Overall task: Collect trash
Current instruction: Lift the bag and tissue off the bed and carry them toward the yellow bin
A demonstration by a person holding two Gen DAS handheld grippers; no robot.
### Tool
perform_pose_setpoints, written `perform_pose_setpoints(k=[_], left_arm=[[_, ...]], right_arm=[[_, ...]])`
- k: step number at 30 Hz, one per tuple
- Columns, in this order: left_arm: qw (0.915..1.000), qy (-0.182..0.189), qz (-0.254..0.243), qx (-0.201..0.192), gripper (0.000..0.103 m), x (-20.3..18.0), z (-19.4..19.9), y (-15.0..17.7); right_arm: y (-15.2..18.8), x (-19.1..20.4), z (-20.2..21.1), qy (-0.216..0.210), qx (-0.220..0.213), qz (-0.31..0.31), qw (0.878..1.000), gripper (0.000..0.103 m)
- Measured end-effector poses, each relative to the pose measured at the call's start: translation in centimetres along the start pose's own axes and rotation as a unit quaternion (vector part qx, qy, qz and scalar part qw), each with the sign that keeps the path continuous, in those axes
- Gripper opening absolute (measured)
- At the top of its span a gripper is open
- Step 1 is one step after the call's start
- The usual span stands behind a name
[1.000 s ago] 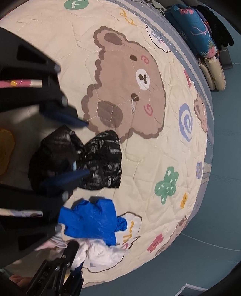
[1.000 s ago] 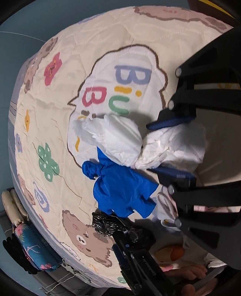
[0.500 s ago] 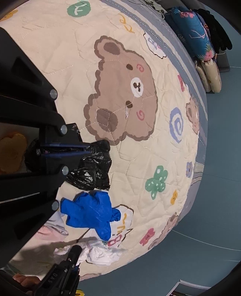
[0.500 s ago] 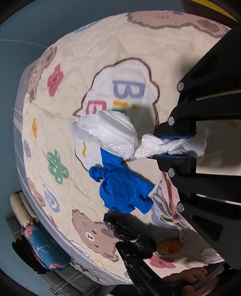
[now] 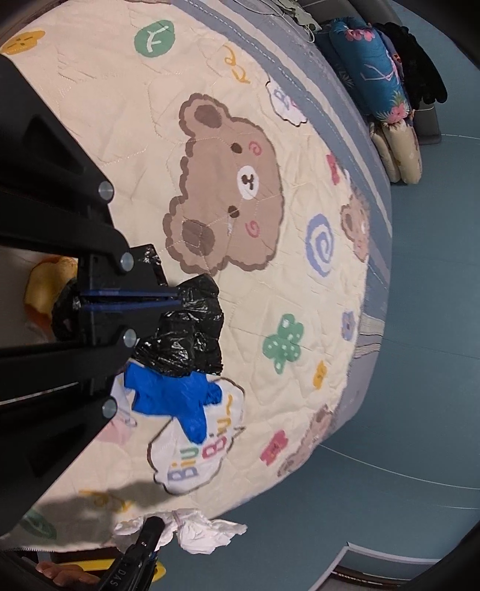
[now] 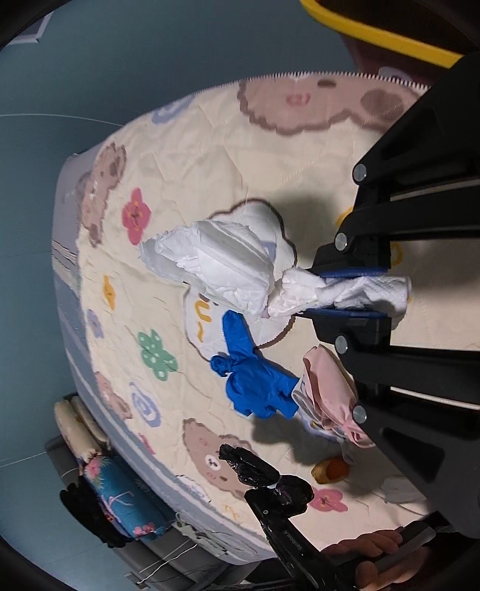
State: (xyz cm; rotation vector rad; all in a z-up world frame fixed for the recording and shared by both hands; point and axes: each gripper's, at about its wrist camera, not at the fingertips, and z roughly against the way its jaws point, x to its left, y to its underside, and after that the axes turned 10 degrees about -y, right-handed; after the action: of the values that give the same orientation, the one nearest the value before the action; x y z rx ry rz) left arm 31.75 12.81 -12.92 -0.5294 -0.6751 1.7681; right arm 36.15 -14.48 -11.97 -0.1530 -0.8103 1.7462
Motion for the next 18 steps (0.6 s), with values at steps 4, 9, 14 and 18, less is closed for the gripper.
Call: perform_pose_setpoints(k=[4, 9, 14, 18], left_arm=[[0.9998, 0.007, 0.004, -0.015, 0.002, 0.1, 2.1, -0.4], [0.9993, 0.015, 0.003, -0.036, 0.002, -0.2, 4.7, -0.8], [0.998, 0.031, 0.002, -0.054, 0.002, -0.8, 7.6, -1.1], [0.9969, 0.041, -0.005, -0.067, 0.002, -1.6, 9.5, -1.2]], right_arm=[[0.2, -0.2, 2.9, -0.004, -0.019, -0.002, 1.0, 0.013], [0.5, 0.0, 6.8, -0.006, -0.047, 0.005, 0.999, 0.013], [0.8, 0.1, 10.3, -0.009, -0.072, 0.007, 0.997, 0.013], [1.0, 0.1, 13.0, -0.009, -0.091, 0.01, 0.996, 0.013]])
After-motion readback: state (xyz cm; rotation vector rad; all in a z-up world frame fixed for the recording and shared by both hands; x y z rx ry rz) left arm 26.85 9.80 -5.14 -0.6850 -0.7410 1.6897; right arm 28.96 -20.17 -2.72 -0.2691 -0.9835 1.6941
